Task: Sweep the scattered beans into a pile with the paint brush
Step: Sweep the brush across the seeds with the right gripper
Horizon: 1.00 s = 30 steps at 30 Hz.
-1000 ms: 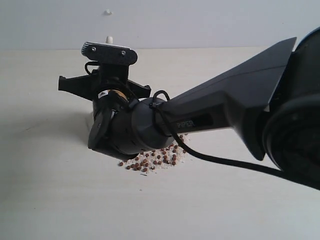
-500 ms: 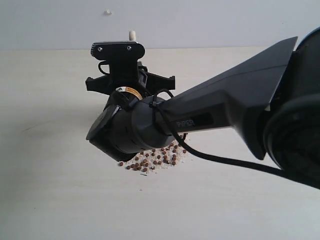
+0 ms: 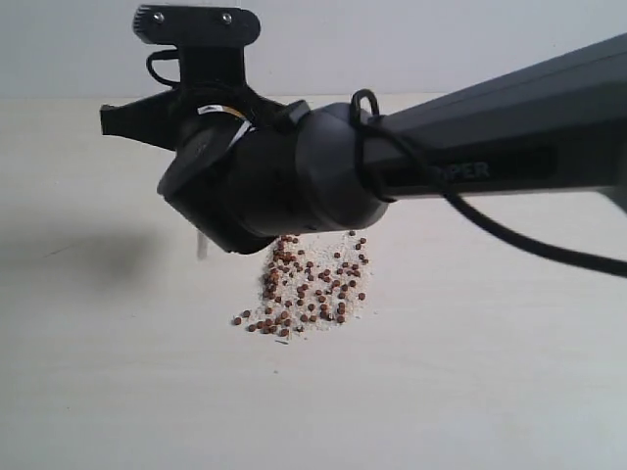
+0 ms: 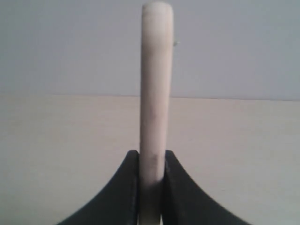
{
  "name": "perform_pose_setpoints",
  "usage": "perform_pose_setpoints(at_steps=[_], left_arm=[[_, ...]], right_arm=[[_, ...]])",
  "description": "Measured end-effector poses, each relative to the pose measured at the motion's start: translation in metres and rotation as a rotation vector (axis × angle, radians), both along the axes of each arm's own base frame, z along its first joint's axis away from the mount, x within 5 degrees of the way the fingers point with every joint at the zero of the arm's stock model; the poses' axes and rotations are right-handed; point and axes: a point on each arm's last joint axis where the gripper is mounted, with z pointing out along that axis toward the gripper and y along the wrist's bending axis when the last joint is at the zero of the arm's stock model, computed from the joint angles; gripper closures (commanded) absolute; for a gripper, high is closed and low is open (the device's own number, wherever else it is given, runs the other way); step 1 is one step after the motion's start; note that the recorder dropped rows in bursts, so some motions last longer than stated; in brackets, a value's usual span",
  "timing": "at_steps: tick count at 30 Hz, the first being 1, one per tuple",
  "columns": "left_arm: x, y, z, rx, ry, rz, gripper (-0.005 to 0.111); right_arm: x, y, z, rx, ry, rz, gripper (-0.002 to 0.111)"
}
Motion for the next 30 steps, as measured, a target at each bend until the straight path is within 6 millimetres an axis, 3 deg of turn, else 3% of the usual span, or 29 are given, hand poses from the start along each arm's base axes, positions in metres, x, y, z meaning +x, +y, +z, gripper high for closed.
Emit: perform_pose_setpoints(at_steps=[5, 11, 16, 23, 30], left_arm=[[0.0, 0.0, 0.0, 0.0, 0.0, 0.0, 0.107], [0.0, 0.0, 0.0, 0.0, 0.0, 0.0, 0.107], [0.0, 0.0, 0.0, 0.0, 0.0, 0.0, 0.107], [0.0, 0.0, 0.0, 0.0, 0.0, 0.0, 0.107], [0.0, 0.0, 0.0, 0.0, 0.0, 0.0, 0.107]], right_arm=[[-0.017, 0.0, -0.007, -0.017, 0.063, 0.19, 0.108], [-0.043, -0.023, -0.044, 0.041, 0.14, 0.274, 0.108], [-0.066, -0.04, -0.06, 0.155, 0.149, 0.375, 0.108], [-0.075, -0.054, -0.071, 0.157, 0.169, 0.374, 0.108], [-0.068, -0.067, -0.067, -0.037, 0.042, 0.297, 0.108]])
